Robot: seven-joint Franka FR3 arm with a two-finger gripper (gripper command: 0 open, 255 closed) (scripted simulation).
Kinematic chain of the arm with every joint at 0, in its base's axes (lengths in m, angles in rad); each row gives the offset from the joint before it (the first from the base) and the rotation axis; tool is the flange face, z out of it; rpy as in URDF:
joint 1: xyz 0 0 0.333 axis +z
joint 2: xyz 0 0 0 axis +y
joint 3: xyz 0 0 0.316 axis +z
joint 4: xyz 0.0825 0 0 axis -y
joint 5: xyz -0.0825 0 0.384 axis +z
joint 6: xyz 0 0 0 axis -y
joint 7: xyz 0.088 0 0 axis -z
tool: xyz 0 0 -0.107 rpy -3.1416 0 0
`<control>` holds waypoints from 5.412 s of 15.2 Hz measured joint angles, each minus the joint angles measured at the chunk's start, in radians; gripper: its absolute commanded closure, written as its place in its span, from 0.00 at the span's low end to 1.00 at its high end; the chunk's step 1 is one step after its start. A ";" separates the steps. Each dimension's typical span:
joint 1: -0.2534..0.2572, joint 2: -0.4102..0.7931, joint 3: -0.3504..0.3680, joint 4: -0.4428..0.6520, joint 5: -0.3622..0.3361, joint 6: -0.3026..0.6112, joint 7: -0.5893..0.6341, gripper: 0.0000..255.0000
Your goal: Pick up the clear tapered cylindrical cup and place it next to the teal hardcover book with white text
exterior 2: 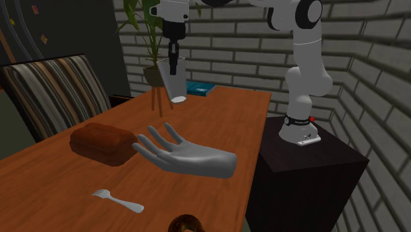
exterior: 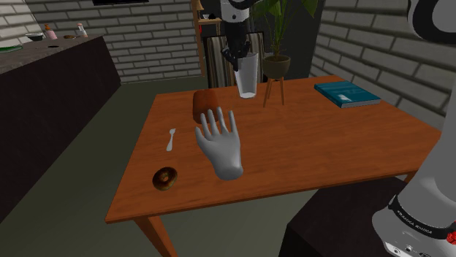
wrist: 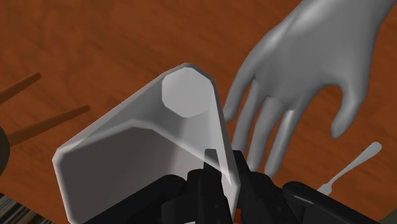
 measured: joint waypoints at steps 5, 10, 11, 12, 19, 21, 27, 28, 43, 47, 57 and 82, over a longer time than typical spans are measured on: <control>0.009 0.031 0.001 0.110 -0.006 -0.079 -0.007 1.00; -0.042 -0.066 -0.016 0.000 0.021 -0.056 -0.066 1.00; -0.055 -0.096 -0.022 -0.042 0.028 -0.041 -0.081 1.00; -0.068 -0.125 -0.029 -0.081 0.036 -0.029 -0.098 1.00; -0.157 -0.303 -0.097 -0.307 0.078 0.040 -0.246 1.00; -0.179 -0.335 -0.122 -0.349 0.085 0.055 -0.292 1.00; -0.240 -0.435 -0.200 -0.466 0.097 0.086 -0.429 1.00; -0.248 -0.447 -0.212 -0.478 0.097 0.088 -0.449 1.00; -0.386 -0.501 -0.438 -0.536 0.098 0.123 -0.810 1.00; -0.425 -0.482 -0.507 -0.505 0.106 0.117 -0.920 1.00; -0.480 -0.416 -0.605 -0.488 0.138 0.169 -1.077 1.00; -0.485 -0.384 -0.618 -0.793 0.146 0.503 -1.084 1.00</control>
